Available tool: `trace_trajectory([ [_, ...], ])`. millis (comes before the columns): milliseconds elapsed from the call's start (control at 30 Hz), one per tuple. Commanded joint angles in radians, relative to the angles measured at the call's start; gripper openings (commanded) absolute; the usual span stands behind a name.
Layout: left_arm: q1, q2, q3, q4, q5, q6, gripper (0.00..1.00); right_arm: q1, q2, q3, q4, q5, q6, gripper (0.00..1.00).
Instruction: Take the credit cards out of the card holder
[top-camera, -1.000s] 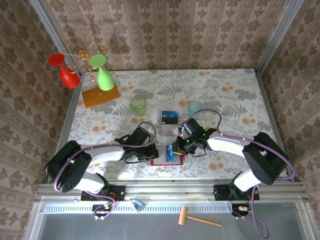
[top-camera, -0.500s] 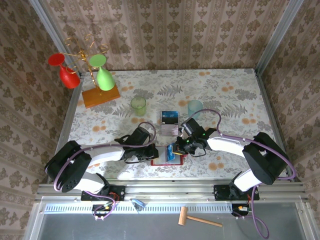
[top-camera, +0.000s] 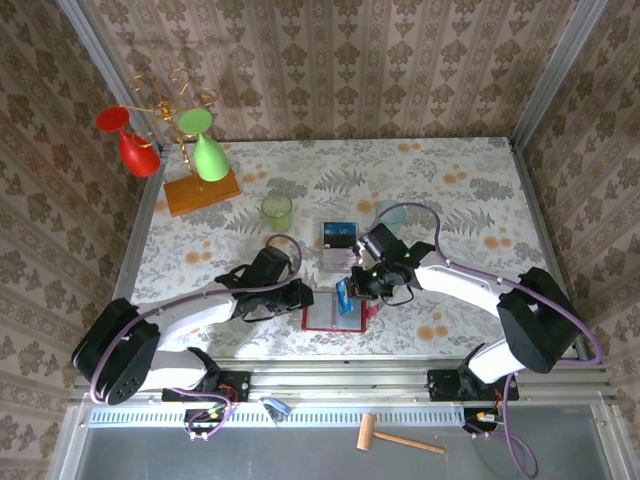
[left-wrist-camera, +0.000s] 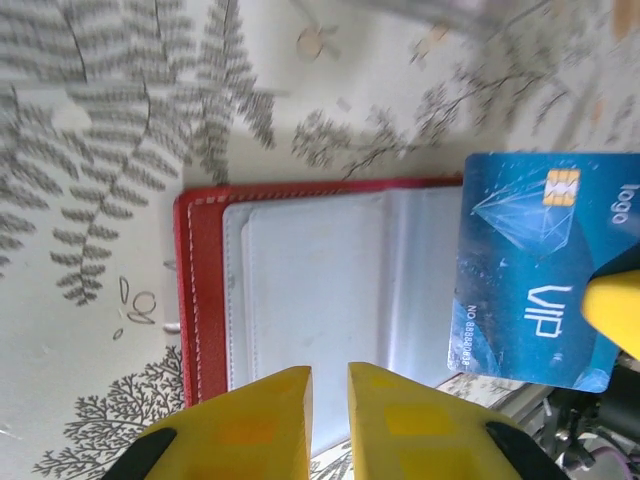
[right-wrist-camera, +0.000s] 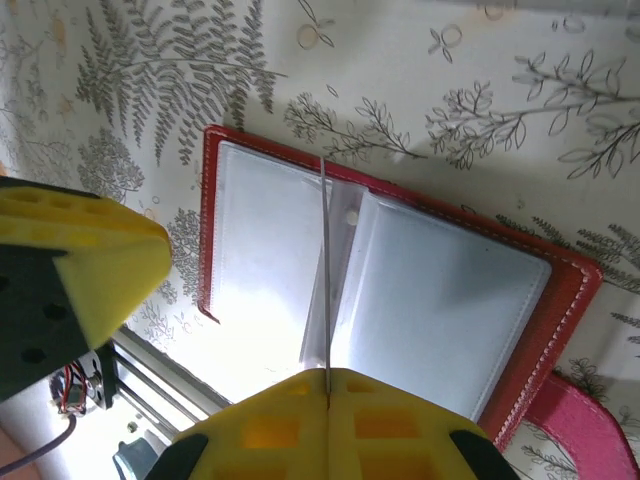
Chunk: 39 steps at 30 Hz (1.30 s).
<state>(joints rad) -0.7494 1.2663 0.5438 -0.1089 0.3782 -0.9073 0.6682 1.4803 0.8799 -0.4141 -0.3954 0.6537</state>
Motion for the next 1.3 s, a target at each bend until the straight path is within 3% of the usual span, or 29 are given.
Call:
trace_trajectory([
  [0,0.041,-0.056,0.022,-0.037,-0.012,0.068,0.18,-0.014,-0.03,0.067,-0.118,0.039,-0.182,0.03],
  [333,0.181,-0.19,-0.001,-0.094,0.0,0.172,0.2,-0.039,0.021,0.275,-0.384,0.141,-0.656,0.0],
  [667,0.223,-0.278,-0.023,-0.08,-0.009,0.165,0.22,-0.041,0.084,0.446,-0.528,0.18,-1.167,0.0],
  [1267,0.232,-0.266,-0.021,-0.055,-0.016,0.135,0.23,-0.139,0.456,0.966,-0.798,0.203,-1.434,0.0],
])
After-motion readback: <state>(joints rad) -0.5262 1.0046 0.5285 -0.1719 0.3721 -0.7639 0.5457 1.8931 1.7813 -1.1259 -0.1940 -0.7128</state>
